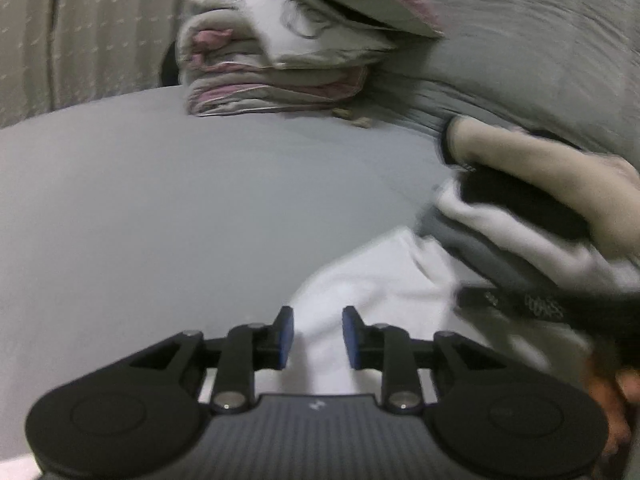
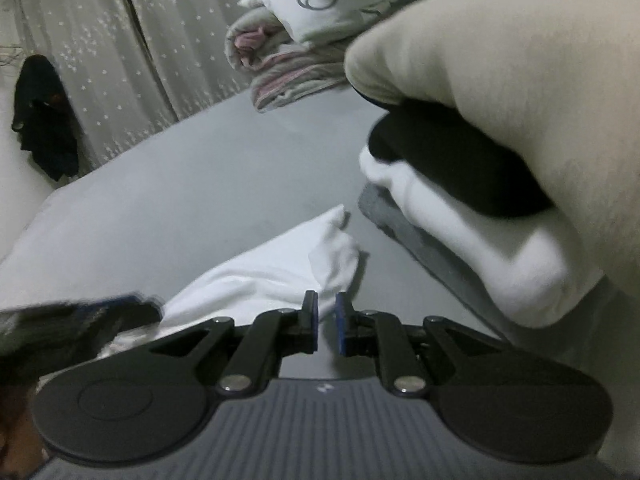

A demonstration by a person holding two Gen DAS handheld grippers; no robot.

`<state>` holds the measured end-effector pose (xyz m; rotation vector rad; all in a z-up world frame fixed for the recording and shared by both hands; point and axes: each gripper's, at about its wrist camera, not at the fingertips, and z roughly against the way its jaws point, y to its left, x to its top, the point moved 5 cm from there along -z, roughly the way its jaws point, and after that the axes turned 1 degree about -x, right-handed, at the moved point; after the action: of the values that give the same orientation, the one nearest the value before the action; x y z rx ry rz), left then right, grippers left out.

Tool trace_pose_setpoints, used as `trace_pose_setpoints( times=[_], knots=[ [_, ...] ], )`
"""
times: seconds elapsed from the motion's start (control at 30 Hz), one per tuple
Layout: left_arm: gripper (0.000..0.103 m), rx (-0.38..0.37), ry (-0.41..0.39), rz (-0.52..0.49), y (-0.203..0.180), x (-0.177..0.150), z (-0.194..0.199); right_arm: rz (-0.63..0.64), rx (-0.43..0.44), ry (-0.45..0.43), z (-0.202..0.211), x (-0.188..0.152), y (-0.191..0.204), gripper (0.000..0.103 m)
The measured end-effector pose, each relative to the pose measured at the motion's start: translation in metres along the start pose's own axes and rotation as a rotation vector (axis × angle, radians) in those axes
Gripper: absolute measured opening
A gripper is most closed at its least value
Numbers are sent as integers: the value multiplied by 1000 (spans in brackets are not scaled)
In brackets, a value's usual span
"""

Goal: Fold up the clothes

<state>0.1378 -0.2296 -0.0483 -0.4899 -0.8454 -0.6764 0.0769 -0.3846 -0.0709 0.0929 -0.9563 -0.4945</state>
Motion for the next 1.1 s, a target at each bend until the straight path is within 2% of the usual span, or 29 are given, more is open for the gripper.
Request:
trace_pose_setpoints(
  times=[0.07,0.1,0.17,0.23,0.27,0.37,0.4,0.43,0.47,0.57,0.67,0.8,0.9,1.0,1.1],
  knots=[
    [32,-53,9,-35,-10,-12,10,-8,1,7,0,-3,-1,19],
    [33,-74,17,-51,-15,-17,13,-13,9,8,0,-4,-1,28],
    [33,-82,38,-94,-22,-27,13,-27,28,-9,2,-6,0,40],
    [33,-52,49,-135,-26,-35,9,-34,37,-31,2,-7,1,40],
    [32,-33,54,-156,-28,-39,7,-26,27,-41,1,-8,1,39],
    [31,1,33,-185,-34,-42,3,-10,-1,-59,-3,-11,0,30],
    [29,7,31,-188,-35,-41,2,-6,-4,-62,-4,-10,0,19],
    [21,12,32,-187,-36,-40,1,-3,-8,-65,-4,-10,0,11],
    [3,17,33,-186,-37,-39,-1,-5,-9,-69,-4,-9,-1,5],
    [1,44,37,-188,-38,-35,-1,-15,-12,-101,3,-4,-2,5],
    [1,16,31,-173,-43,-32,5,4,-48,-140,12,5,-3,5],
    [1,-84,59,-85,-49,-31,14,53,-131,-101,14,3,-5,4],
    [1,-138,112,-41,-53,-39,12,113,-193,-53,10,-3,-4,4],
    [3,-144,114,-25,-51,-45,14,160,-230,-33,6,-8,-2,6],
    [7,-153,97,12,-43,-43,27,141,-213,-53,12,-6,-4,11]
  ],
)
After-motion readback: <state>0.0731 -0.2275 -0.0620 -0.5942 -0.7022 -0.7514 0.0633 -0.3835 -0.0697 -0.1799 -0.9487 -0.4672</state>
